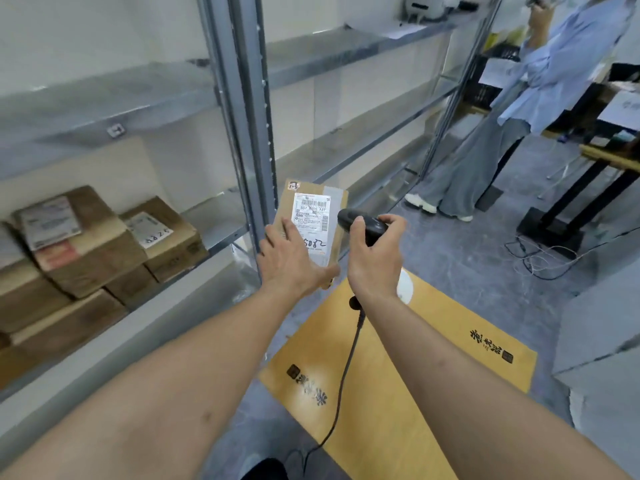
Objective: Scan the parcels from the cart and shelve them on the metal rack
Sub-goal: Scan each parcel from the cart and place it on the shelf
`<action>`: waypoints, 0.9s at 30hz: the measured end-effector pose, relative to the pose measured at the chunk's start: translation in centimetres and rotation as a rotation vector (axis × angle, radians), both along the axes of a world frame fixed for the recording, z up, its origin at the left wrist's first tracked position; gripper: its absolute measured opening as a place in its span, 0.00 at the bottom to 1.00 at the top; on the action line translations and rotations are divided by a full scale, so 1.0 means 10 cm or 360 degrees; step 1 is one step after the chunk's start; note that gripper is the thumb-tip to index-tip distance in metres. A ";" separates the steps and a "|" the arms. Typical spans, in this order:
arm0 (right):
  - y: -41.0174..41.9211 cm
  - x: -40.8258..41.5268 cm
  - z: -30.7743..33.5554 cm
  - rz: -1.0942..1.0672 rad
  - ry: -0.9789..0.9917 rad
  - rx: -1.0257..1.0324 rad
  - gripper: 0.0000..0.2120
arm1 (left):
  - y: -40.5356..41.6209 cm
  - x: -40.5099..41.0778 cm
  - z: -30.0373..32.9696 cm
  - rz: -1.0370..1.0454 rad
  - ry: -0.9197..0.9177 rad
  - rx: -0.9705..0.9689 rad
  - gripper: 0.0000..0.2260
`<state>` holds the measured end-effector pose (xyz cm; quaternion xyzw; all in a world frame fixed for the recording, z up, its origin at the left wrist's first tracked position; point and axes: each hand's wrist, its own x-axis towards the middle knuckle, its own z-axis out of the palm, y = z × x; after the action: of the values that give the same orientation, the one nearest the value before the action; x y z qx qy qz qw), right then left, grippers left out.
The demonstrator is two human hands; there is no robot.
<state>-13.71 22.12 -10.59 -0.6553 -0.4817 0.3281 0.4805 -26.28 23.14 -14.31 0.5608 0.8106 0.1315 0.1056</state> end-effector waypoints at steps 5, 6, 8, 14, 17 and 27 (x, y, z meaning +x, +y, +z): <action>0.02 -0.50 0.11 0.0144 -0.0057 0.0080 0.14 | -0.10 -0.55 0.15 0.0176 -0.0015 0.0036 0.68; 0.03 -0.61 0.13 0.0170 -0.0062 0.0088 0.15 | -0.11 -0.67 0.18 0.0208 -0.0017 0.0034 0.68; 0.04 -0.84 0.16 0.0218 -0.0073 0.0090 0.15 | -0.13 -0.92 0.24 0.0268 -0.0035 0.0005 0.67; 0.12 -1.51 0.19 0.0352 -0.0130 0.0125 0.16 | -0.12 -1.63 0.29 0.0412 -0.0056 -0.0029 0.66; 0.17 -1.78 0.17 0.0389 -0.0123 0.0094 0.15 | -0.08 -1.89 0.28 0.0469 -0.0035 -0.0047 0.66; 0.68 -2.36 0.02 0.0554 -0.0050 -0.0030 0.16 | 0.27 -2.28 0.27 0.0759 -0.0076 -0.0117 0.66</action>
<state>-37.35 28.94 -10.35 -0.5715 -0.5923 0.4007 0.4025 -49.12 25.88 -11.62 0.3461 0.9215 0.1364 0.1112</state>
